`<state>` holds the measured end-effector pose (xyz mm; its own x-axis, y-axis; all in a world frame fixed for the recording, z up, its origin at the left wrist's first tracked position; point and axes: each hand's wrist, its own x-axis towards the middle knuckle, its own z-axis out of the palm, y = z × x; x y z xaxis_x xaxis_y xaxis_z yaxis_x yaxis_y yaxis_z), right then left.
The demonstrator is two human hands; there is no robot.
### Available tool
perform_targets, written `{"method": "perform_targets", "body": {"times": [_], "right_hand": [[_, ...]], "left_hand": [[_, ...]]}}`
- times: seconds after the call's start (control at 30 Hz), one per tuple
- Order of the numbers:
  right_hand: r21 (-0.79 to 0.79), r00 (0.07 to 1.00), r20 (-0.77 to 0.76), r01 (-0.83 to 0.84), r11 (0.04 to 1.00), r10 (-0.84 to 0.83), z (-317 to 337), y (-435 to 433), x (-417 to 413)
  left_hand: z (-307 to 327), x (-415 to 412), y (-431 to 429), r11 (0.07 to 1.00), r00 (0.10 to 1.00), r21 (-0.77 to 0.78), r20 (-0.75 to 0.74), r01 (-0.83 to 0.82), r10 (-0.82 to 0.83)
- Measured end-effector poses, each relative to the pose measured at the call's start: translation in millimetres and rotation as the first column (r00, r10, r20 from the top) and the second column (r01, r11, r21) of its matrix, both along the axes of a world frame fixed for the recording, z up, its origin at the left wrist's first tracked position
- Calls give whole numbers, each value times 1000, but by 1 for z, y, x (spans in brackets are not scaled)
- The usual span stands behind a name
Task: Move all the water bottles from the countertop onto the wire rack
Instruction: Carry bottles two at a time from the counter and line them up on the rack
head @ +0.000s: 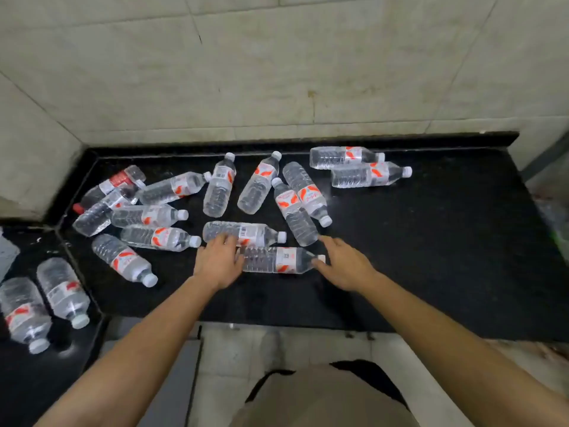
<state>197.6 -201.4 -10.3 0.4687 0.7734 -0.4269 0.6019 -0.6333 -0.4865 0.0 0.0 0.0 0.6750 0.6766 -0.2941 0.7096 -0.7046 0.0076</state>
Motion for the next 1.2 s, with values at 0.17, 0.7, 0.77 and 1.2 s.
{"method": "perform_targets", "body": {"times": [0.17,0.7,0.77,1.2], "right_hand": [[-95,934,-287,192,977,-212,-29,46,-44],[-149,346,-419,886,440,-839,-61,93,-77],[-115,219,-477,945,307,-851,-65,94,-76],[210,429,-405,903,374,-808,-10,62,-27]], "left_hand": [[-28,16,68,984,983,-30,47,177,-176],[-90,58,111,903,915,-193,-57,383,-400],[-87,61,111,911,928,-238,-78,338,-365],[-40,60,94,879,940,-383,294,282,-174]]}}
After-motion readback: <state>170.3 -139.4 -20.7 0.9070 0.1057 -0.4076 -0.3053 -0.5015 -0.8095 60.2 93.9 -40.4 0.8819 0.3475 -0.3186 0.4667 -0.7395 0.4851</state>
